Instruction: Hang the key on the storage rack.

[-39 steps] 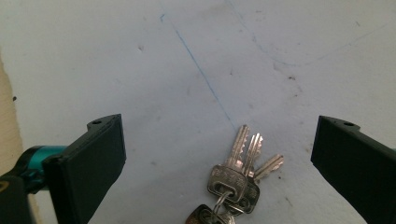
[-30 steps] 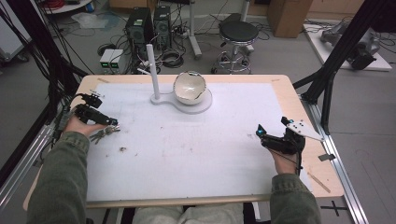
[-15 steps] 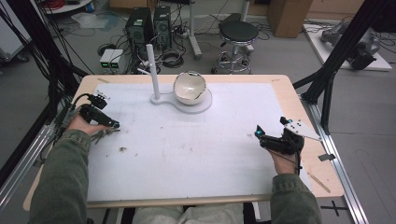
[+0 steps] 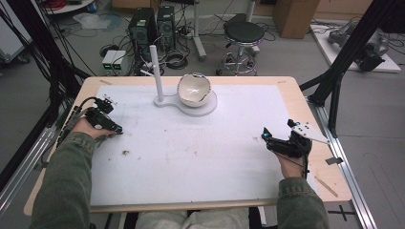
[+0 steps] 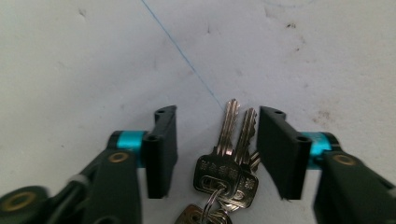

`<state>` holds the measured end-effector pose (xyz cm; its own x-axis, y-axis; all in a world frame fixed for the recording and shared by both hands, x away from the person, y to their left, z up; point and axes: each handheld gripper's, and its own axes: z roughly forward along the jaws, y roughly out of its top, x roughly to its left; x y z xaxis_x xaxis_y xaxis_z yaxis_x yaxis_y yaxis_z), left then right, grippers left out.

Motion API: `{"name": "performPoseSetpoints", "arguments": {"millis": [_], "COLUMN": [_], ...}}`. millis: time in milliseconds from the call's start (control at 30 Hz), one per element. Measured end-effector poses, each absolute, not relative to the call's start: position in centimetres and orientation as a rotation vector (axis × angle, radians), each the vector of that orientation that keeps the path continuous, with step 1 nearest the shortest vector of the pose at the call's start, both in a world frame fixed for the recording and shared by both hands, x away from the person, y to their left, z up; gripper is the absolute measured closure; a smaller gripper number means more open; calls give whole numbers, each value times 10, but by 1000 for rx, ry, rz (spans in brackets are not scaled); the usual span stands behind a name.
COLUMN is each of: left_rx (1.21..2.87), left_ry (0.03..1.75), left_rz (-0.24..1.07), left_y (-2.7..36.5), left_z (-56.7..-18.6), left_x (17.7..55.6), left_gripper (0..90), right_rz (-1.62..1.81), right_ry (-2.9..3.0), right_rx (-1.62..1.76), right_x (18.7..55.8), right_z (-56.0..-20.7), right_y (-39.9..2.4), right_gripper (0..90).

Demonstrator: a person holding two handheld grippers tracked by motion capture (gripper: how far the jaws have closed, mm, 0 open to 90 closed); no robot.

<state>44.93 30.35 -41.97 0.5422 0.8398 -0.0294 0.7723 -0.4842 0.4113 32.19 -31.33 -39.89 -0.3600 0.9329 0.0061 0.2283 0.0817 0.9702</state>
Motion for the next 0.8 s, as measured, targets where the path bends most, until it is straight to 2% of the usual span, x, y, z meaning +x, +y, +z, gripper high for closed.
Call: {"name": "performPoseSetpoints", "arguments": {"millis": [167,267,300,333,367,800], "left_rx": [2427,2444,2441,2437,2440,2445], "left_ry": [1306,1268,1257,1253,1253,1156], "left_rz": [266,260,248,238,238,261], "left_y": [303,301,300,300,300,297], "left_z": [-420,-419,-419,-419,-419,-412], "left_x": [448,447,447,446,446,439], "left_gripper": [559,689,689,773,803,834], "right_rz": [1331,1331,1335,1335,1335,1337], "right_ry": [1677,1671,1668,1666,1666,1663], "right_rx": [1174,1176,1180,1181,1181,1174], "right_x": [322,322,321,321,321,320], "right_z": [-399,-399,-398,-398,-398,-398], "right_y": [-314,-315,-315,-315,-315,-315], "right_gripper": [6,6,6,6,6,6]}}
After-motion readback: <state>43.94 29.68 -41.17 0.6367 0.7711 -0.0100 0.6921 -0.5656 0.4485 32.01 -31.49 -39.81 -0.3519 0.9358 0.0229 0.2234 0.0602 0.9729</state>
